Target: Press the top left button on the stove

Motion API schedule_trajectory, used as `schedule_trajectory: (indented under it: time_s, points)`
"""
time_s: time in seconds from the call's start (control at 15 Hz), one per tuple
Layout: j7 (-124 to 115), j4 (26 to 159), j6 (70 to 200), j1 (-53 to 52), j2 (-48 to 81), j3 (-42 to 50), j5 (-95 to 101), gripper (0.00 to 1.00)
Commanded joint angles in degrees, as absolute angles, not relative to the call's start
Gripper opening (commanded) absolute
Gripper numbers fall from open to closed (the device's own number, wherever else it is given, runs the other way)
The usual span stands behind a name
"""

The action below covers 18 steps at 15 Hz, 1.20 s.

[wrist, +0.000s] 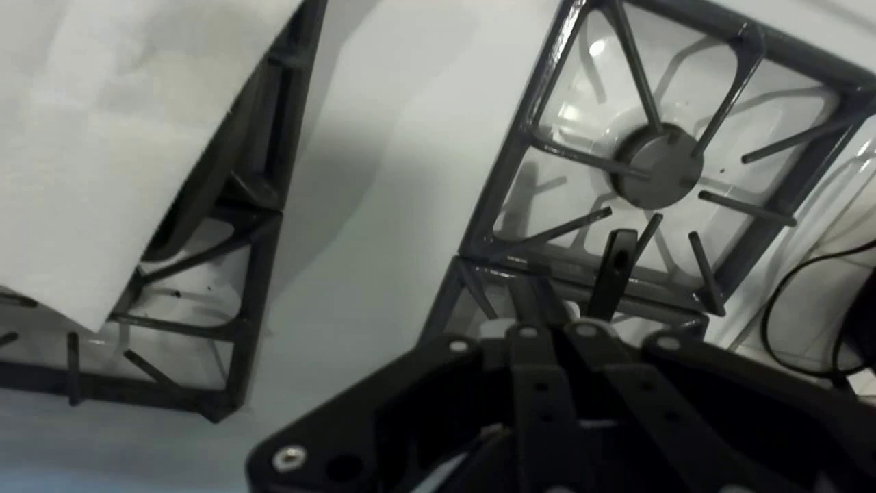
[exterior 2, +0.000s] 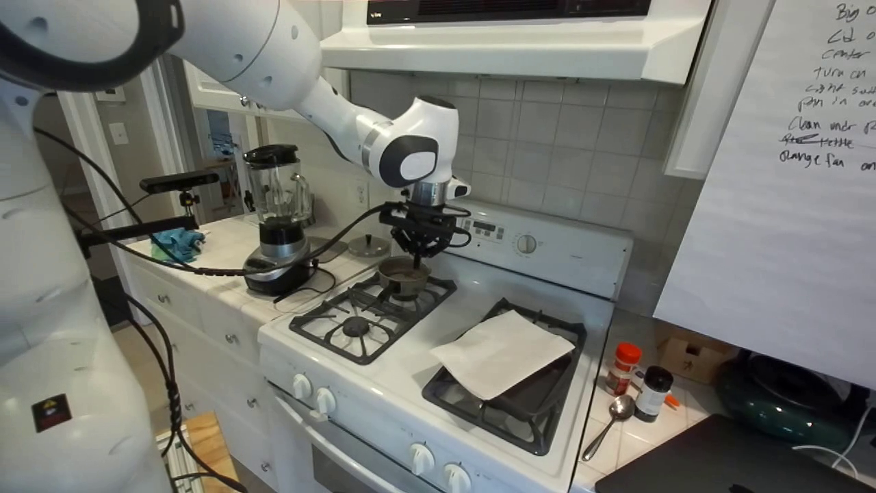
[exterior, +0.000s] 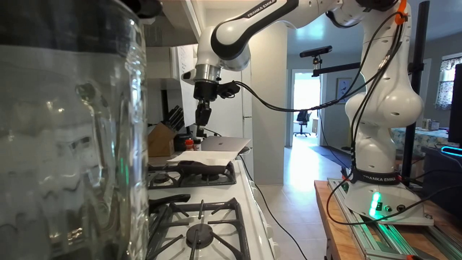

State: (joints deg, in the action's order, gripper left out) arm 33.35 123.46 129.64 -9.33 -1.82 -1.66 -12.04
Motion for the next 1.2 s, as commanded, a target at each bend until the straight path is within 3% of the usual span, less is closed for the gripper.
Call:
schedule_trajectory:
  time_s: [0.0, 0.53, 1.0, 1.13]
  points:
    - [33.1, 117.3, 134.7, -9.1, 4.7, -4.7, -15.3, 0.0]
    - [24.0, 106.5, 146.3, -9.2, 15.9, -10.5, -14.3, 0.0]
    - [9.9, 94.3, 146.2, -12.2, 25.7, -10.4, -7.1, 0.0]
    - [12.6, 98.1, 146.5, -10.4, 23.0, -12.1, -8.3, 0.01]
